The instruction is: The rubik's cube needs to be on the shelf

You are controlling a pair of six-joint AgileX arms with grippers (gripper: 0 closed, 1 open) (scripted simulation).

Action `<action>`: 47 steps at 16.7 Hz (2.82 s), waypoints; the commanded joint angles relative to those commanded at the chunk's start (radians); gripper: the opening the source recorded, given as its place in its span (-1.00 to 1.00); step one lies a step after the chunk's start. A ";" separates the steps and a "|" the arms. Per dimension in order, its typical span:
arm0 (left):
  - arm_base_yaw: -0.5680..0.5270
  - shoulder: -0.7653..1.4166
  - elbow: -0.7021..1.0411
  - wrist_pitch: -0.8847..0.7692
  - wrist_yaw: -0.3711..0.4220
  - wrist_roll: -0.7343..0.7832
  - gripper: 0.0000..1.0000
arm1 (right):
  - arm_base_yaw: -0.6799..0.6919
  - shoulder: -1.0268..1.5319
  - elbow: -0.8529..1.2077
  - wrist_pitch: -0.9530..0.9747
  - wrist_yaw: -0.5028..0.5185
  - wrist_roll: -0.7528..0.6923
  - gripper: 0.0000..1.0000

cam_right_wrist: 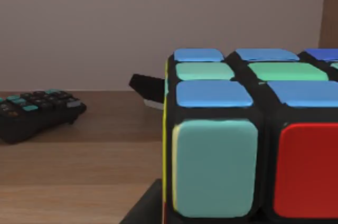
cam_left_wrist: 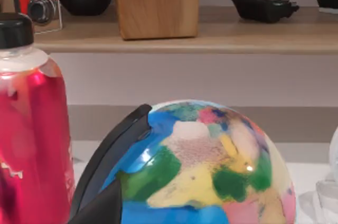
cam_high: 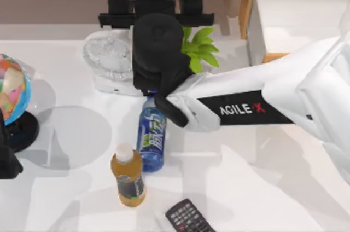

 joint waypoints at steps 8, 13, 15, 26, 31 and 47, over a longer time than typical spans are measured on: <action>0.000 0.000 0.000 0.000 0.000 0.000 1.00 | -0.071 0.126 0.274 -0.130 -0.058 0.006 -1.00; 0.000 0.000 0.000 0.000 0.000 0.000 1.00 | -0.122 0.223 0.465 -0.239 -0.116 0.014 -1.00; 0.000 0.000 0.000 0.000 0.000 0.000 1.00 | -0.130 0.249 0.502 -0.264 -0.129 0.017 -1.00; 0.000 0.000 0.000 0.000 0.000 0.000 1.00 | -0.131 0.256 0.510 -0.271 -0.132 0.018 -0.10; 0.000 0.000 0.000 0.000 0.000 0.000 1.00 | -0.131 0.256 0.510 -0.271 -0.132 0.018 0.66; 0.000 0.000 0.000 0.000 0.000 0.000 1.00 | -0.139 0.188 0.411 -0.171 -0.161 -0.049 1.00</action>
